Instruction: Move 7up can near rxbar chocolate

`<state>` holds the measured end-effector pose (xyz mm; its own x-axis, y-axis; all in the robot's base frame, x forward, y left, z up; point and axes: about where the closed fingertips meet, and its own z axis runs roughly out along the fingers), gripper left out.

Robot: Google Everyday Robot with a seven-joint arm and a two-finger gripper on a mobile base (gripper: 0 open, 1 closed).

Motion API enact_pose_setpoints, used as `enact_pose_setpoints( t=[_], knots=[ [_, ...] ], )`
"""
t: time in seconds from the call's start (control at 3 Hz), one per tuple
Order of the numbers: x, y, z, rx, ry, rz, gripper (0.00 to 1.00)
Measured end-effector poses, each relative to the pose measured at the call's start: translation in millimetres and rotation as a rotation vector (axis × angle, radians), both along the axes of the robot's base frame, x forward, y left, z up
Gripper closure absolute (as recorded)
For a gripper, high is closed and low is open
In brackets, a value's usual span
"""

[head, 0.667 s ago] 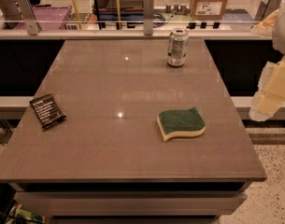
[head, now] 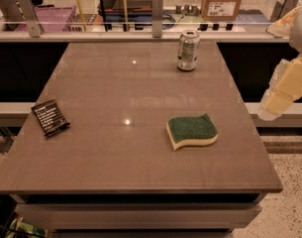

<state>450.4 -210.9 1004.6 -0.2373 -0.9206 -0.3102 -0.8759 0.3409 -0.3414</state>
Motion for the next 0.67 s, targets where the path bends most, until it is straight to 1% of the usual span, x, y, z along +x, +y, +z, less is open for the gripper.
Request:
enact_pose_setpoints(
  t=[0.33, 0.67],
  knots=[
    [20, 0, -2, 0.13, -0.042, -0.077, 0.0],
    [39, -4, -3, 0.268, -0.101, -0.182, 0.0]
  ],
)
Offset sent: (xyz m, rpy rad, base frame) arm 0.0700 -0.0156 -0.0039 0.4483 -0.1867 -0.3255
